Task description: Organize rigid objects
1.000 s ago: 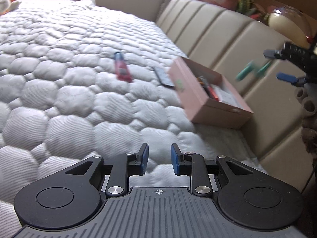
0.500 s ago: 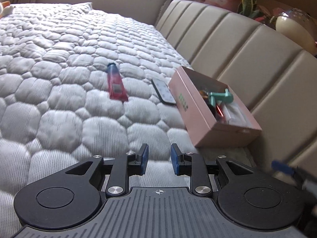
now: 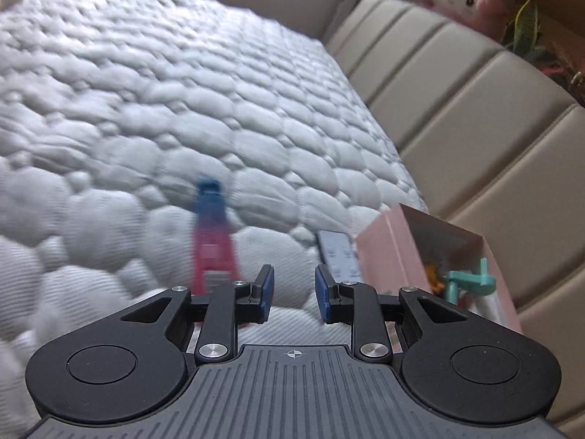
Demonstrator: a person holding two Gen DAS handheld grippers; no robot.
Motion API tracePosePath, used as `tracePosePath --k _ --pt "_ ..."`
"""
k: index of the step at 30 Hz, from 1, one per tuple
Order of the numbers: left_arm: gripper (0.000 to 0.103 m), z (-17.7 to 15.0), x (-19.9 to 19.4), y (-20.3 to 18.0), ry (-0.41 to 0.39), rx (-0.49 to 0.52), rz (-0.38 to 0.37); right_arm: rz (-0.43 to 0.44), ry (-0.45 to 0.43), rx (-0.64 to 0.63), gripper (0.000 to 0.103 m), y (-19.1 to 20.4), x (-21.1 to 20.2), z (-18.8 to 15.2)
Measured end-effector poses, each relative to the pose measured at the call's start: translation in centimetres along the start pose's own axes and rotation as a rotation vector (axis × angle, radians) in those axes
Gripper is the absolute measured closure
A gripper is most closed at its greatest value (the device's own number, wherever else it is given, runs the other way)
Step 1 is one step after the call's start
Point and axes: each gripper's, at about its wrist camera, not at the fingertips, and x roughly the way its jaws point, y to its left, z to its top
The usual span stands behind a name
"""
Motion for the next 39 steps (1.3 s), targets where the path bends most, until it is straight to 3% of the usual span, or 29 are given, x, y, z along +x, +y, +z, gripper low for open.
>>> tracePosePath --k 6,12,17,20,24,29,32,37,39 --pt "0.076 3.1 6.1 -3.7 -0.006 0.099 0.052 0.056 0.039 0.068 0.017 -1.1 1.1 -0.3" --pt "0.079 3.9 10.5 -5.0 0.1 0.199 0.09 0.105 0.026 0.045 0.017 -0.8 0.8 -0.6" --pt "0.081 2.1 8.7 -5.7 0.211 0.371 -0.02 0.129 0.023 0.041 0.017 -0.8 0.6 -0.4" --pt "0.082 0.1 6.6 -5.8 0.251 0.464 -0.039 0.134 0.025 0.019 0.017 -0.5 0.4 -0.1" --pt "0.083 -2.2 3.0 -4.2 0.273 0.375 -0.114 0.138 0.036 -0.017 0.017 0.8 0.2 0.5" --pt "0.084 -6.2 -0.8 -3.4 0.326 0.361 -0.22 0.204 0.063 -0.001 0.017 3.5 1.1 2.8" --pt "0.084 -6.5 -3.1 -2.1 0.267 0.314 -0.216 0.215 0.092 0.022 0.019 5.8 3.6 4.9" --pt "0.081 -4.4 -6.2 0.6 0.051 0.313 0.012 0.216 0.21 0.072 0.031 8.6 7.9 6.9" --pt "0.081 -3.3 -6.2 1.8 0.006 0.248 0.056 0.18 0.223 0.047 0.047 9.2 8.3 6.6"
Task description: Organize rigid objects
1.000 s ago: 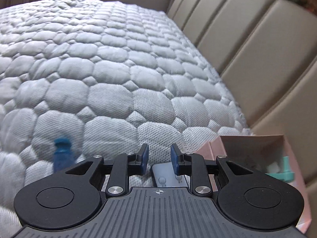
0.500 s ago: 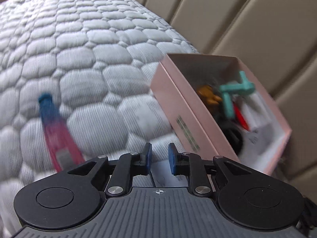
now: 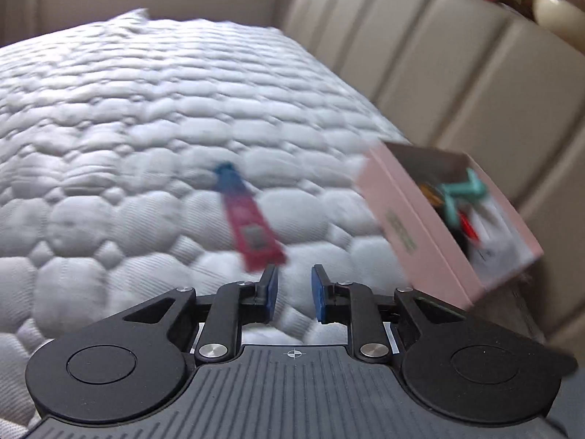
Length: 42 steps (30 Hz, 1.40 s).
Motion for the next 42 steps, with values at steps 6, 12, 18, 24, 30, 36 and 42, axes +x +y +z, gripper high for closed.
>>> tracePosePath --k 6,12,18,24,30,36,42 --pt "0.081 3.2 3.5 1.3 -0.051 -0.12 0.123 -0.016 -0.015 -0.072 0.064 -0.1 -2.4 -2.2" --pt "0.081 4.4 7.3 -0.2 -0.03 -0.083 0.231 -0.071 -0.061 -0.037 0.064 -4.2 -6.3 -4.1" --pt "0.067 4.3 9.3 -1.4 0.003 -0.028 0.293 -0.152 -0.067 0.023 0.064 -8.5 -8.3 -6.0" --pt "0.064 4.1 10.3 -1.4 0.029 -0.015 0.313 -0.166 -0.058 0.048 0.064 -9.9 -8.2 -6.9" --pt "0.067 3.2 9.3 -1.2 0.006 0.014 0.271 -0.184 -0.075 0.008 0.064 -9.2 -8.1 -7.3" --pt "0.069 0.2 4.8 -1.4 0.006 -0.008 0.168 -0.192 -0.073 0.005 0.064 -9.0 -8.7 -7.3" --pt "0.088 -5.2 -1.7 -3.5 -0.007 -0.003 0.018 -0.183 -0.077 0.005 0.064 -8.5 -9.9 -7.5"
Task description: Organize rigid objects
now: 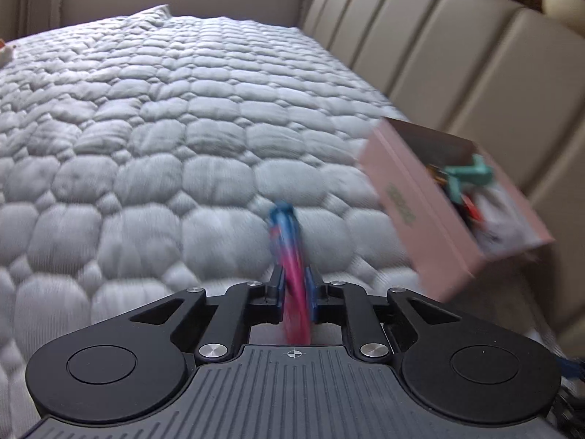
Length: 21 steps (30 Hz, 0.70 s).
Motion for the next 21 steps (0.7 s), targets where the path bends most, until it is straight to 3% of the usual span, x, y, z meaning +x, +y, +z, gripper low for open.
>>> tracePosePath --k 5,10,11,12,14,20,21 --pt "0.088 -3.8 -3.2 -2.2 0.007 0.053 -0.041 0.021 0.002 -0.025 0.064 1.0 -1.2 -0.6" --pt "0.086 -3.1 -3.2 -1.0 -0.02 -0.005 0.006 -0.002 0.02 -0.048 0.064 2.0 -1.2 -1.3" --pt "0.086 -2.7 -3.0 -0.8 -0.03 -0.012 0.016 -0.011 0.013 -0.056 0.059 2.0 -1.3 -1.5" --pt "0.086 -2.4 -2.7 -0.8 -0.043 -0.016 0.03 -0.03 0.007 -0.065 0.044 2.1 -1.3 -1.7" --pt "0.085 -1.6 -1.9 -1.0 -0.057 -0.013 0.052 -0.052 -0.012 -0.074 0.031 1.9 -1.4 -2.0" --pt "0.084 0.4 2.4 -2.3 -0.022 0.035 0.121 -0.034 -0.008 -0.065 0.03 1.1 -1.0 -2.5" --pt "0.079 0.6 3.2 -2.4 -0.008 0.039 0.13 -0.032 -0.007 -0.066 0.028 1.0 -0.9 -2.7"
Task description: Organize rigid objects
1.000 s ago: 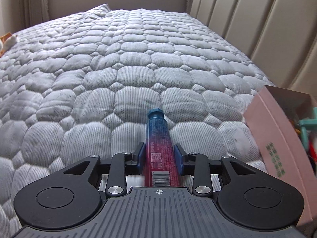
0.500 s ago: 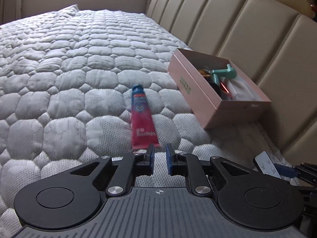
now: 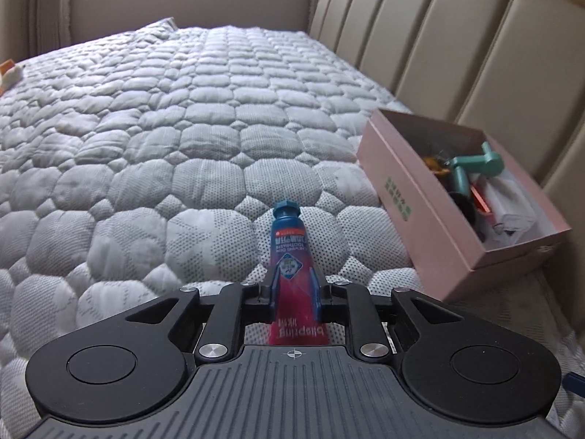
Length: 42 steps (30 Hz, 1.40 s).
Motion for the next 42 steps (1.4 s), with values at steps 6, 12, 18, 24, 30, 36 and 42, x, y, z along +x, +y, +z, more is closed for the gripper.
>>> tracePosePath --k 6,12,18,24,30,36,42 --pt "0.068 0.2 2.3 -0.4 0.042 0.013 0.029 -0.002 -0.016 -0.007 0.025 -0.1 0.4 -1.0" --pt "0.068 0.0 2.5 0.2 0.011 -0.008 0.004 -0.004 -0.027 -0.01 0.022 0.0 0.7 -1.2" --pt "0.068 -0.7 1.6 0.6 0.001 -0.022 -0.04 -0.01 -0.033 -0.025 0.022 0.1 0.3 -1.2" --pt "0.068 -4.3 -2.3 -0.2 0.018 0.021 -0.122 -0.036 -0.06 -0.032 0.027 0.1 -0.4 -0.7" --pt "0.068 -8.0 -6.8 -1.1 0.047 0.031 -0.187 0.003 -0.032 -0.042 0.046 0.7 -0.5 -0.3" --pt "0.068 -9.6 -8.4 -1.8 0.058 0.026 -0.212 0.006 0.011 -0.049 0.046 1.5 0.7 0.2" --pt "0.068 -10.1 -9.0 -2.6 0.06 0.036 -0.22 0.038 0.026 -0.071 0.064 1.4 0.0 0.4"
